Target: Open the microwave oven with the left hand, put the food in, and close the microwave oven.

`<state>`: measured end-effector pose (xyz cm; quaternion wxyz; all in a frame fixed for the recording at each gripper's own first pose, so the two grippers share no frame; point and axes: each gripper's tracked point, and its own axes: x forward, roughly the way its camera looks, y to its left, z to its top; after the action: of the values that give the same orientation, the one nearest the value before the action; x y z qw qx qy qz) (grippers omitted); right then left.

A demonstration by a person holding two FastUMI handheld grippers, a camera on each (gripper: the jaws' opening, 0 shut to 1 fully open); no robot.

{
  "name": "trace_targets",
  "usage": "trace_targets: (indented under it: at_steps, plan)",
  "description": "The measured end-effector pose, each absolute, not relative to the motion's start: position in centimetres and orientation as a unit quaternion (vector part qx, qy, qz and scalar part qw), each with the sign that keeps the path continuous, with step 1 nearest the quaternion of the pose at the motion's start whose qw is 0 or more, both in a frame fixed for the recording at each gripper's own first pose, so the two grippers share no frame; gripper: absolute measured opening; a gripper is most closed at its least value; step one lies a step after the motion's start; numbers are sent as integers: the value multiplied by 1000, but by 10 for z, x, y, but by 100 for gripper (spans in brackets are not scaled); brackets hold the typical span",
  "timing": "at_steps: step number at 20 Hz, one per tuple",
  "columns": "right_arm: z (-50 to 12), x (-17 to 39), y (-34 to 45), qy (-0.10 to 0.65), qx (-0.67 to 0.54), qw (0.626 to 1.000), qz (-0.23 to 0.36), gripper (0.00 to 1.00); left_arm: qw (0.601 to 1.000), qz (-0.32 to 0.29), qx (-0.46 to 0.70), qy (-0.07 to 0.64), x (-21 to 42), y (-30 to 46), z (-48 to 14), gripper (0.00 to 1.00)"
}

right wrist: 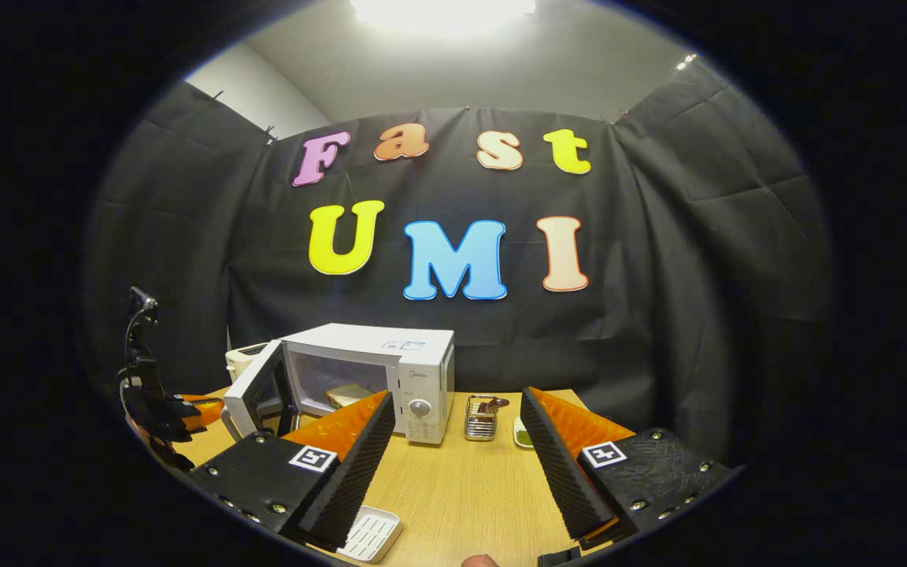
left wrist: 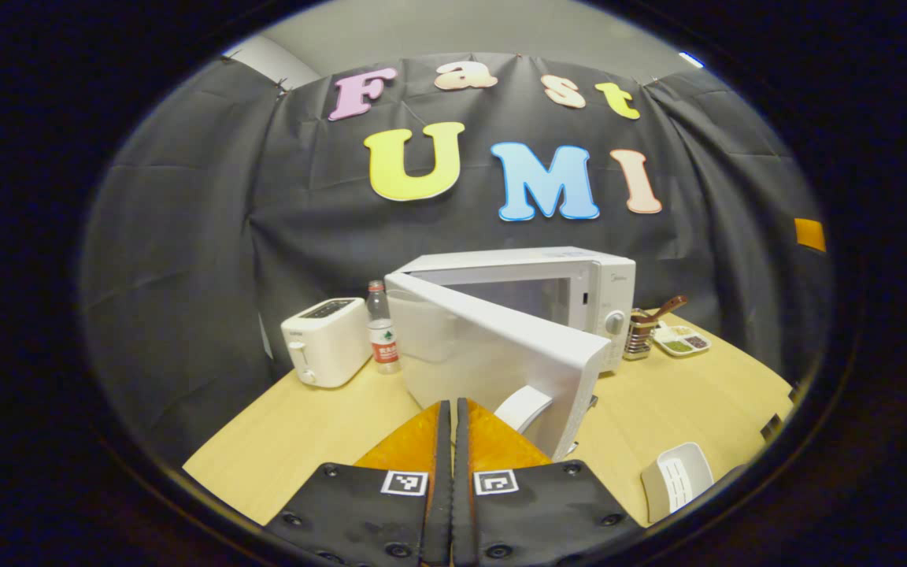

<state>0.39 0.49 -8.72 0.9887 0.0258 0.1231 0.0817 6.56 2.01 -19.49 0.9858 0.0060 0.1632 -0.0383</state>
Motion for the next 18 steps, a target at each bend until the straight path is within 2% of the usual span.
trace_targets:
  at_steps: [3, 6, 18]
  plan:
    - [-87, 9, 2, 125, 26, 990, 67, 98, 985, -69, 5, 159, 81, -2, -190, 4]
    - [-85, 15, 6, 121, 26, 990, 62, 97, 983, -97, -7, 159, 95, -23, -189, 8]
    - [-90, 24, 17, 128, 12, 991, 21, 97, 970, -193, -22, 145, 154, -85, -179, 7]
